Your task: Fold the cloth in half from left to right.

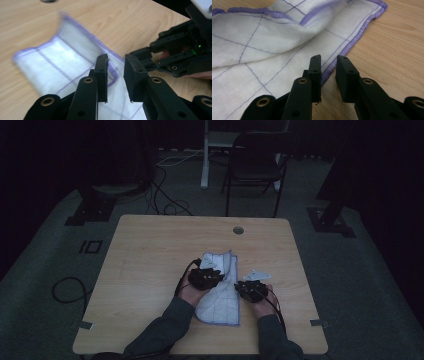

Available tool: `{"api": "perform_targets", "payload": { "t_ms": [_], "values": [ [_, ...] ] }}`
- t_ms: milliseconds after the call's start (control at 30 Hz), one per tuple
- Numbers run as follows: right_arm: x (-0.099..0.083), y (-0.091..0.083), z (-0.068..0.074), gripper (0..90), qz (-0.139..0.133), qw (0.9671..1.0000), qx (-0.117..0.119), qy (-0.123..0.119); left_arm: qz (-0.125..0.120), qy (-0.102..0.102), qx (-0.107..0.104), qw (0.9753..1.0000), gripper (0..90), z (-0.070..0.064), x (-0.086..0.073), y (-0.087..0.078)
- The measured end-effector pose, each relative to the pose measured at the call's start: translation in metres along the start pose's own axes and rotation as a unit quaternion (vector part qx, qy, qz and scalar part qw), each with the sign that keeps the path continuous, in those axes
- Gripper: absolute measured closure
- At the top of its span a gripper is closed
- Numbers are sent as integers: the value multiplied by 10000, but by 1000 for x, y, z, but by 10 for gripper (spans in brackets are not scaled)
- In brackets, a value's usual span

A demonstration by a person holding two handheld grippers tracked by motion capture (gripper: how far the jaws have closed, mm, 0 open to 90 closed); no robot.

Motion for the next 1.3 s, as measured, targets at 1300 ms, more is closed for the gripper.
{"api": "perform_targets", "payload": {
  "t_ms": [1300],
  "values": [
    [0,0,0,749,1,10000,-9,19,489,-647,640,9947,653,40,-84,-41]
  ]
}}
Point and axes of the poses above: each handheld gripper's, and its own axes: y roughly forward along the jaws, x roughly out of its top, z roughly to its left, the point moved 1 cm from there along y, roughly forward along the jaws, and after that the axes turned 8 degrees about -z, right-handed, at the moved point
